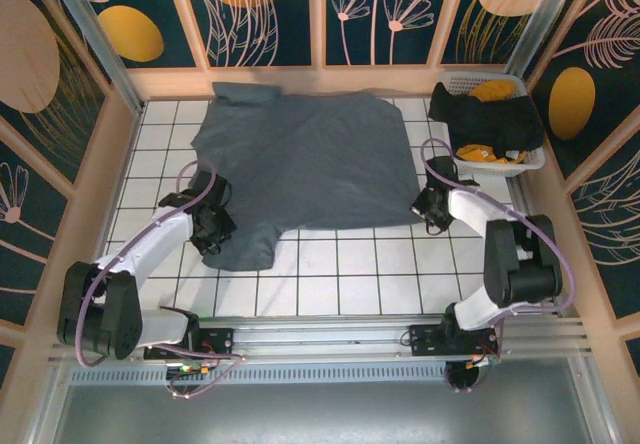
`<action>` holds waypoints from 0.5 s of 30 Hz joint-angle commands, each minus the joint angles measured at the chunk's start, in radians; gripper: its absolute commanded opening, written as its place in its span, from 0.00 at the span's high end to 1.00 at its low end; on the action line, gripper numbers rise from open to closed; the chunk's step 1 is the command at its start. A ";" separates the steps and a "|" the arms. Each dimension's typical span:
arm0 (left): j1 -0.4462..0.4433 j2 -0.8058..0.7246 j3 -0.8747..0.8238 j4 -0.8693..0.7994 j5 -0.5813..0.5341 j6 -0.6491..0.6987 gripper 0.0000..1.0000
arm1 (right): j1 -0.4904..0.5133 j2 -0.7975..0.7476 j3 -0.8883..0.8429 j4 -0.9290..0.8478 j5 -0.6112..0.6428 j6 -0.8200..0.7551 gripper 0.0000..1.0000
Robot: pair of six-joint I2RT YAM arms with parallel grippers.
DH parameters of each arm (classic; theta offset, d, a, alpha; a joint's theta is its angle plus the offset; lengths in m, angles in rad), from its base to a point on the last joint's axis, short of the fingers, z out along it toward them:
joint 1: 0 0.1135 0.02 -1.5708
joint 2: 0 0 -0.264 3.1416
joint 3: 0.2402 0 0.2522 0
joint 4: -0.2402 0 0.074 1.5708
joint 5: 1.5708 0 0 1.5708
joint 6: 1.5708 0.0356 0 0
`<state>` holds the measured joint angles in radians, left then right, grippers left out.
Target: Fold and stack the t-shirts
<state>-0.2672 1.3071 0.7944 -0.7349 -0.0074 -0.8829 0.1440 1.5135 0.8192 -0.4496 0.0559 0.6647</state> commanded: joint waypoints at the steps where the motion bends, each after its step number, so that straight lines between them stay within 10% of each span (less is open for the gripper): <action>1: 0.000 -0.064 -0.059 -0.118 0.075 0.030 1.00 | 0.004 -0.100 -0.078 -0.124 0.011 0.052 1.00; 15: -0.001 -0.246 0.017 -0.057 0.177 -0.037 1.00 | 0.003 -0.331 -0.107 -0.284 -0.008 0.112 1.00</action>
<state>-0.2672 1.0870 0.7372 -0.8150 0.1829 -0.8925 0.1440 1.2060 0.6701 -0.6632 0.0360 0.7475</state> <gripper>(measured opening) 0.058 0.055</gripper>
